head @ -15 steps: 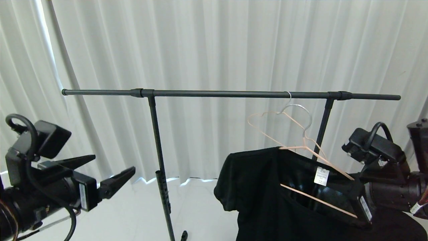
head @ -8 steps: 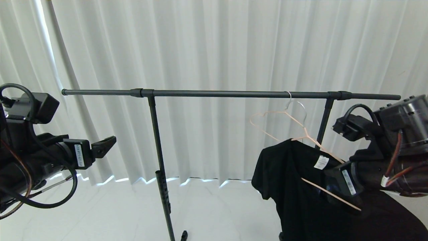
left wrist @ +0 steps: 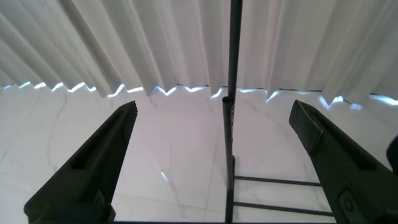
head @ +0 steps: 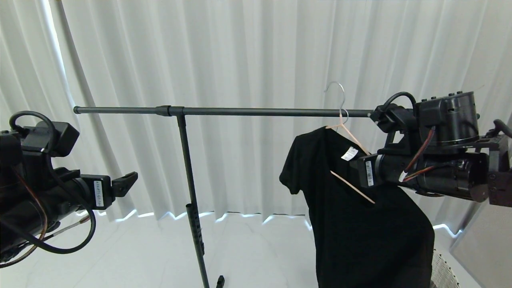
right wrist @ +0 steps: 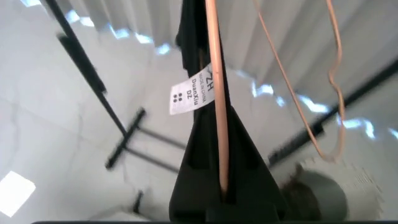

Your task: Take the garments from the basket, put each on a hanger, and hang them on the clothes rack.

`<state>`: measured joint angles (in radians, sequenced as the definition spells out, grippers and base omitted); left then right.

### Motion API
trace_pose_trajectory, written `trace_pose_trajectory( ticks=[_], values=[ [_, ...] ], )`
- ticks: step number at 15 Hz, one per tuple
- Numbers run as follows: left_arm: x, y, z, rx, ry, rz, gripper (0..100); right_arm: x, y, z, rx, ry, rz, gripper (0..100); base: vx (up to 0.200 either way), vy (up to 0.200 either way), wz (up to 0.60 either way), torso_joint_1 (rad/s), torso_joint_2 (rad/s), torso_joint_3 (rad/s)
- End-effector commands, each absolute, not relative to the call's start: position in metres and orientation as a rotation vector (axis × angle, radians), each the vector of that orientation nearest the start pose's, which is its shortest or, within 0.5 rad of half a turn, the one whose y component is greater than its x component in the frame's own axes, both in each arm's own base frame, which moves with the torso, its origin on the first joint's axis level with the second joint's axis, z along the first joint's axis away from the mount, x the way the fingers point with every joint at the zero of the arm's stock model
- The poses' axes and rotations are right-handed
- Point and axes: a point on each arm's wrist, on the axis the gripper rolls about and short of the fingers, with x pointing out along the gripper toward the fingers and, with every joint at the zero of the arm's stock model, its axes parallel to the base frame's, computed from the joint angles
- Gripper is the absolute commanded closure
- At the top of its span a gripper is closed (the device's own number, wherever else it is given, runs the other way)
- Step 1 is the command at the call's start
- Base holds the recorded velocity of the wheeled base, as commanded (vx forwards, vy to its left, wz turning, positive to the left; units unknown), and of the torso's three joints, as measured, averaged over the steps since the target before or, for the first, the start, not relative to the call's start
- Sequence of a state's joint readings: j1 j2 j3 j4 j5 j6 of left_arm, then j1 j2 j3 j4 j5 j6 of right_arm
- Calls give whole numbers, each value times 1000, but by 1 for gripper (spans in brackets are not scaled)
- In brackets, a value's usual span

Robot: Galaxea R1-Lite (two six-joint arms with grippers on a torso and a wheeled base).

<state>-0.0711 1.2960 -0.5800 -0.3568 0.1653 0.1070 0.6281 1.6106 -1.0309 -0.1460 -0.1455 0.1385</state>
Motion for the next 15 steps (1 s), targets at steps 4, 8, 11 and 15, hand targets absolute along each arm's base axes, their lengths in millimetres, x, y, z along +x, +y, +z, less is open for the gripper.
trace_pose_trajectory(
  ticks=[4, 8, 11, 15],
  values=[
    [195, -12, 193, 153, 369, 68, 0, 245, 184, 215, -31, 442, 494, 100, 50, 0, 0, -1, 1, 1],
    [194, -17, 193, 157, 365, 41, 0, 252, 199, 213, -22, 409, 518, 100, 200, 0, 0, -5, 1, 2],
    [194, -18, 193, 159, 364, 35, 0, 256, 202, 215, -20, 400, 520, 100, 200, 0, 0, 10, 9, 1],
    [193, -19, 194, 157, 363, 32, 0, 254, 203, 212, -27, 411, 523, 100, 200, 0, 0, 4, 4, 5]
  ],
)
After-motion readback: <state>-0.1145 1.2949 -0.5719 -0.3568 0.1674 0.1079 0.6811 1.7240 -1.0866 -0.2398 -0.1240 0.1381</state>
